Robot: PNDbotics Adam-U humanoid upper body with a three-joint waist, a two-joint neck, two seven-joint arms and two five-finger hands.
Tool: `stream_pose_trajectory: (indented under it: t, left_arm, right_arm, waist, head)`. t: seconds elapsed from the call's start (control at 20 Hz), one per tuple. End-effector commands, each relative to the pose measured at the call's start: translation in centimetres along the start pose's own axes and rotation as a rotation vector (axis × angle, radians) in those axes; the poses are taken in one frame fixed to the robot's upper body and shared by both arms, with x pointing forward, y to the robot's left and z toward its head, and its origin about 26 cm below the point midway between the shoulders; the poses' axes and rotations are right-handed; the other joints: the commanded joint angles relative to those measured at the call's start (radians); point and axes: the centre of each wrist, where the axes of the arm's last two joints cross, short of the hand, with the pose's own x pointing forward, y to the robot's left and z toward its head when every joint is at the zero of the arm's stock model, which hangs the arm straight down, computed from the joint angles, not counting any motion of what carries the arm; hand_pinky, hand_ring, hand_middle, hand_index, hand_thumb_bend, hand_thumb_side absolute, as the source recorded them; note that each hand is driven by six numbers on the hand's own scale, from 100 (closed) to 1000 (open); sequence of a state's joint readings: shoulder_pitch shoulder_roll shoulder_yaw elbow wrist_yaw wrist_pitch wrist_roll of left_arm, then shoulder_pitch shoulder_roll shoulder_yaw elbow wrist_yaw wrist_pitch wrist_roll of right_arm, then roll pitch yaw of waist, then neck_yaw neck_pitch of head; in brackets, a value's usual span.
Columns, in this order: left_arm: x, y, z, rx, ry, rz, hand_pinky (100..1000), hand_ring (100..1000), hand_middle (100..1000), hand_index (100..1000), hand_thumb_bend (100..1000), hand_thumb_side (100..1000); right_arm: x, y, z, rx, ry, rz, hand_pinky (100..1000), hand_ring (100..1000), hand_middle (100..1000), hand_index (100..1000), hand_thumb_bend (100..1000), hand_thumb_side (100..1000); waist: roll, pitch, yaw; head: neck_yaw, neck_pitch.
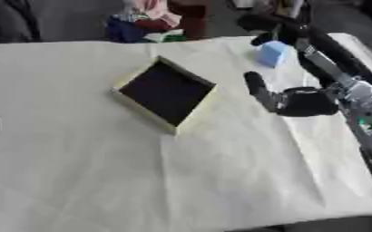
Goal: Pick up objects on the table and place them in the box.
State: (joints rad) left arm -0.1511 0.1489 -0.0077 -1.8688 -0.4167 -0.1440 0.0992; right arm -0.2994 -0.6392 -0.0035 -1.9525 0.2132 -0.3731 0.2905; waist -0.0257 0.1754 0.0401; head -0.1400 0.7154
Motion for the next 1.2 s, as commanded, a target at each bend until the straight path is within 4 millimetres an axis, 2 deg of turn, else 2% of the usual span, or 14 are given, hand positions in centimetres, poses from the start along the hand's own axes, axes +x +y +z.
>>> stream_pose_trajectory:
  t: [0.05, 0.25, 0.3, 0.35, 0.5, 0.65, 0.7, 0.8, 0.85, 1.05, 1.2]
  left_arm:
    - [0.5, 0.6, -0.4, 0.018, -0.031, -0.006, 653, 401, 457, 586, 349, 616]
    - [0.5, 0.6, -0.4, 0.028, -0.031, 0.002, 655, 404, 461, 591, 352, 614]
    - [0.5, 0.5, -0.4, 0.027, -0.032, 0.002, 656, 404, 461, 592, 350, 619]
    - [0.5, 0.6, -0.4, 0.027, -0.033, 0.002, 656, 404, 461, 592, 351, 614]
    - [0.5, 0.5, -0.4, 0.028, -0.032, 0.004, 656, 404, 462, 593, 350, 614]
    - [0.5, 0.6, -0.4, 0.026, -0.036, 0.004, 656, 404, 462, 593, 349, 613]
    - [0.5, 0.6, -0.4, 0.027, -0.037, 0.005, 655, 404, 462, 593, 349, 612]
    - [0.6, 0.5, -0.5, 0.024, -0.046, 0.008, 655, 404, 461, 593, 345, 612]
    - [0.7, 0.5, -0.6, 0.022, -0.050, 0.011, 655, 404, 461, 593, 346, 611]
    - [0.9, 0.4, -0.8, 0.017, -0.069, 0.022, 654, 403, 460, 593, 346, 610]
    - [1.3, 0.2, -1.2, 0.005, -0.093, 0.036, 654, 403, 460, 592, 344, 610]
  right_arm:
    - [0.1, -1.2, -0.1, -0.002, 0.001, 0.048, 775, 916, 899, 1000, 100, 325]
    - [0.1, -1.5, -0.1, -0.010, -0.002, 0.059, 781, 918, 903, 1000, 100, 301]
    - [0.2, -1.7, -0.2, -0.014, -0.005, 0.065, 784, 918, 904, 1000, 100, 335]
    - [0.3, -2.1, -0.3, -0.023, -0.012, 0.078, 787, 918, 905, 1000, 100, 269]
    - [0.8, -3.5, -0.8, -0.068, -0.039, 0.119, 804, 918, 909, 1000, 100, 173]
    - [1.6, -5.9, -1.5, -0.139, -0.076, 0.191, 813, 916, 911, 1000, 100, 100]
    - [1.7, -6.8, -1.7, -0.165, -0.085, 0.206, 812, 915, 910, 1000, 100, 100]
    - [1.6, -8.4, -2.0, -0.210, -0.090, 0.213, 797, 912, 908, 1000, 100, 119]
    - [1.2, -9.3, -2.1, -0.230, -0.081, 0.204, 783, 909, 903, 1000, 100, 157]
    - [-1.7, -13.7, -1.8, -0.307, 0.007, 0.174, 756, 898, 889, 1000, 100, 189]
    - [-5.0, -16.7, -0.6, -0.369, 0.136, 0.149, 716, 890, 872, 1000, 100, 335]
  waist:
    - [0.001, -0.015, -0.003]
    - [0.000, -0.017, -0.001]
    - [0.000, -0.017, -0.002]
    - [-0.001, -0.018, -0.002]
    - [-0.002, -0.021, 0.001]
    - [-0.004, -0.025, 0.009]
    - [-0.006, -0.027, 0.014]
    - [-0.010, -0.030, 0.027]
    - [-0.013, -0.031, 0.036]
    - [-0.022, -0.036, 0.077]
    - [-0.028, -0.036, 0.115]
  head:
    - [-0.003, -0.010]
    - [-0.003, -0.010]
    - [-0.004, -0.011]
    - [-0.006, -0.011]
    - [-0.015, -0.008]
    - [-0.030, -0.006]
    - [-0.038, -0.005]
    - [-0.058, -0.007]
    - [-0.069, -0.006]
    - [-0.123, -0.005]
    - [-0.173, -0.004]
